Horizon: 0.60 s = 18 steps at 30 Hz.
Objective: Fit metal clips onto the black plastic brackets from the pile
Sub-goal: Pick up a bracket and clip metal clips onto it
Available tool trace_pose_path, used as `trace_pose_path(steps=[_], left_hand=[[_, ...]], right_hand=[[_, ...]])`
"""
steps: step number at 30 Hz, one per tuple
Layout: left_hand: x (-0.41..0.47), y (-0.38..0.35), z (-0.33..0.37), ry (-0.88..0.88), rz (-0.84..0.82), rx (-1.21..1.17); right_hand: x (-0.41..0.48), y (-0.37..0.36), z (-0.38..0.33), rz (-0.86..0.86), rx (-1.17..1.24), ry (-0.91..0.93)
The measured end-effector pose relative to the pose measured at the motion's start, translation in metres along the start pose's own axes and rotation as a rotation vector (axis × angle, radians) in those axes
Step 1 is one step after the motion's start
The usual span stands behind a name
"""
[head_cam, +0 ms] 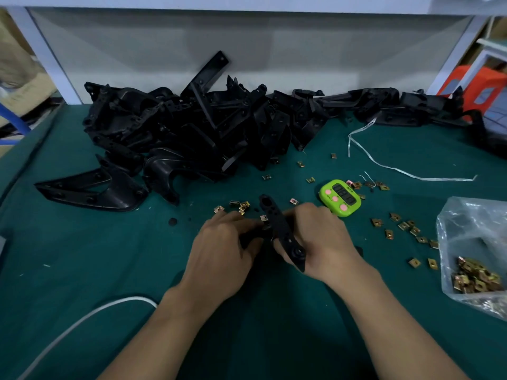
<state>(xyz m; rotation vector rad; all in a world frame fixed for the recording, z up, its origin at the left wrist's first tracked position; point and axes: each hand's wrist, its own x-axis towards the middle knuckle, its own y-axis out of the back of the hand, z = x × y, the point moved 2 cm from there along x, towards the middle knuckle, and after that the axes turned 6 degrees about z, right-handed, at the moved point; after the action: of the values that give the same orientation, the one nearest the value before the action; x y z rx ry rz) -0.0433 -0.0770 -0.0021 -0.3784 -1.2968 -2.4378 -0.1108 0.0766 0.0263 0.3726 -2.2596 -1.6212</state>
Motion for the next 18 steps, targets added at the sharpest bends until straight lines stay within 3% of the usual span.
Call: trace_pose_path(steps=[4,13,18], left_hand=[[-0.0004,0.0017,0.0013,-0.002,0.058,0.0],[-0.0024,0.0061,0.003,0.23,0.044,-0.262],[-0.0023,0.0091,0.0081,0.25,0.076,-0.362]], right_hand=[[-0.0001,0.0016,0.0034,0.032,-0.029,0.032],[-0.001,0.0027,-0.0005,0.033,0.527,-0.119],[-0.0052,0.0049,-0.0018,-0.129,0.358,-0.146]])
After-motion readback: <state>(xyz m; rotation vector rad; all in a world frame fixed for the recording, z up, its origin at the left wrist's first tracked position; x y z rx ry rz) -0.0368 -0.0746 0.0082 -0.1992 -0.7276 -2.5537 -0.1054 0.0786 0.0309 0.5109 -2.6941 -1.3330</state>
